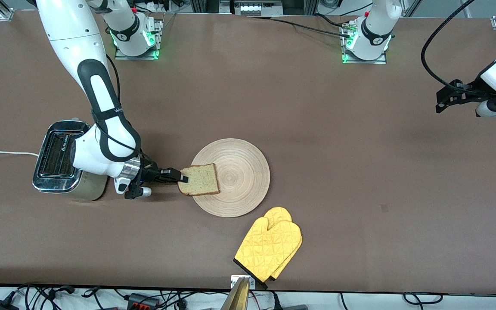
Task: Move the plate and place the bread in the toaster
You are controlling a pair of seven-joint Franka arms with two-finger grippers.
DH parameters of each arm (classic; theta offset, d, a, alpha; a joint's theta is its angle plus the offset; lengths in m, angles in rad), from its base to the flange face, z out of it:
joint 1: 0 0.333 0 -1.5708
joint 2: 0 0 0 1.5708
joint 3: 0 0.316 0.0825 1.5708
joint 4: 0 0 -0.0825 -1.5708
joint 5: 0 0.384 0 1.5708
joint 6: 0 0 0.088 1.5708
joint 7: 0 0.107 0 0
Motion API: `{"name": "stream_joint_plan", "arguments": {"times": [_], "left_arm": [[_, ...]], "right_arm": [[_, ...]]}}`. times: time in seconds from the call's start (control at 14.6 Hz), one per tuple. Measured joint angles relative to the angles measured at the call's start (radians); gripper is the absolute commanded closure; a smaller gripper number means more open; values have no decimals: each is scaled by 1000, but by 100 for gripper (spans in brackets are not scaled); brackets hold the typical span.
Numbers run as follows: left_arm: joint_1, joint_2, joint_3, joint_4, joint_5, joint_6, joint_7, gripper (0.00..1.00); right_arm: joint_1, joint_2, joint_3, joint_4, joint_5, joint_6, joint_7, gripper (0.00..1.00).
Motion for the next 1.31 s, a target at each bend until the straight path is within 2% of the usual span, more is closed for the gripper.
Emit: {"name": "stream_joint_plan", "arguments": {"times": [0.21, 0.62, 0.76, 0.82, 1.03, 1.17, 1.31], "left_arm": [[0, 0, 0, 0, 0, -2, 0, 0], [-1, 0, -5, 1, 0, -3, 0, 0], [-2, 0, -15, 1, 0, -4, 0, 0], [-2, 0, -17, 1, 0, -4, 0, 0], [-2, 0, -18, 1, 0, -4, 0, 0], [-2, 0, -18, 1, 0, -4, 0, 0], [-2, 0, -18, 1, 0, -5, 0, 0]], "right_arm": [[-1, 0, 0, 0, 0, 2, 0, 100], [-8, -11, -6, 34, -5, 2, -1, 100], [-10, -36, -12, 44, -56, -6, 23, 100], [-10, -55, -18, 47, -129, -22, 74, 100], [-15, -131, -37, 85, -446, -151, 313, 100], [-24, -172, -62, 160, -608, -335, 437, 100], [-35, -190, -95, 262, -713, -514, 479, 100]]}}
